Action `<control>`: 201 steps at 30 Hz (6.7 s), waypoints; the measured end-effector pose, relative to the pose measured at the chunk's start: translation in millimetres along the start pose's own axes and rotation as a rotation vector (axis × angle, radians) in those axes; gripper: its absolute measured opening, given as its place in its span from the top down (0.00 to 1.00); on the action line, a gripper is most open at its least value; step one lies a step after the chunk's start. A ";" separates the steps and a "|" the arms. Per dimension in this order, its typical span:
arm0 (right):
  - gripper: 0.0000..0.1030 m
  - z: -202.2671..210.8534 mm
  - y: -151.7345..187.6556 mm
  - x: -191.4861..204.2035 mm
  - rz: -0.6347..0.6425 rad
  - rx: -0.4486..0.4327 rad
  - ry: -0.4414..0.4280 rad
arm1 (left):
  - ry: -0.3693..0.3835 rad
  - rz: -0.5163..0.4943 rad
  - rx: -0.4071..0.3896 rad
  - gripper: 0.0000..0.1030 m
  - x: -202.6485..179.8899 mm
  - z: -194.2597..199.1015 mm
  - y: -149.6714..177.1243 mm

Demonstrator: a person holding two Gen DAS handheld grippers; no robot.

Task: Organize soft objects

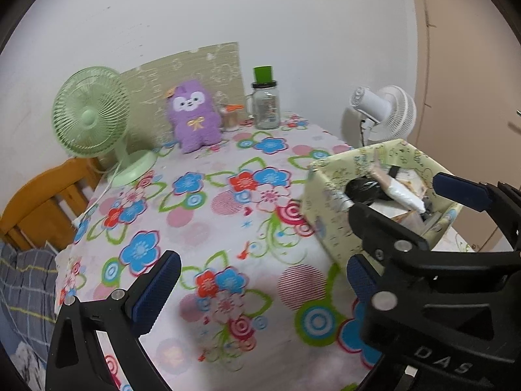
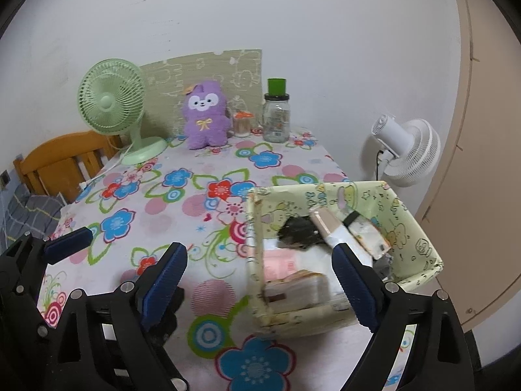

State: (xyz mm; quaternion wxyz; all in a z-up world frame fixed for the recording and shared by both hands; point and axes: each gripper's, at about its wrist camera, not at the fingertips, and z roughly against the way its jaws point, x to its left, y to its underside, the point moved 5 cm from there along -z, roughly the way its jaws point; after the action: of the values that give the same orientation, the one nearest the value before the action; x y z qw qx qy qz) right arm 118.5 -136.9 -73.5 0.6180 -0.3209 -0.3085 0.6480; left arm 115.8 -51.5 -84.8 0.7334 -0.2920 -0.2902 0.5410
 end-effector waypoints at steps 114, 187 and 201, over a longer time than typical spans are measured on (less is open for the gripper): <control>0.00 63.5 14.2 1.3 -0.014 -0.200 -0.053 | -0.104 0.246 -0.201 0.00 63.3 81.0 26.8; 0.00 64.0 14.0 2.6 -0.014 -0.206 -0.054 | -0.119 0.242 -0.206 0.00 67.8 81.7 26.0; 0.00 64.5 14.2 2.5 -0.015 -0.206 -0.054 | -0.120 0.241 -0.209 0.00 67.7 83.1 26.9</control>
State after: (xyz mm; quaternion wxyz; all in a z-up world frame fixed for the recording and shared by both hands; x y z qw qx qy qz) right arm 58.4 -135.3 -46.0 0.5782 -0.3627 -0.3925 0.6165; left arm 54.0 29.8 -42.4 0.6103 -0.3664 -0.3511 0.6083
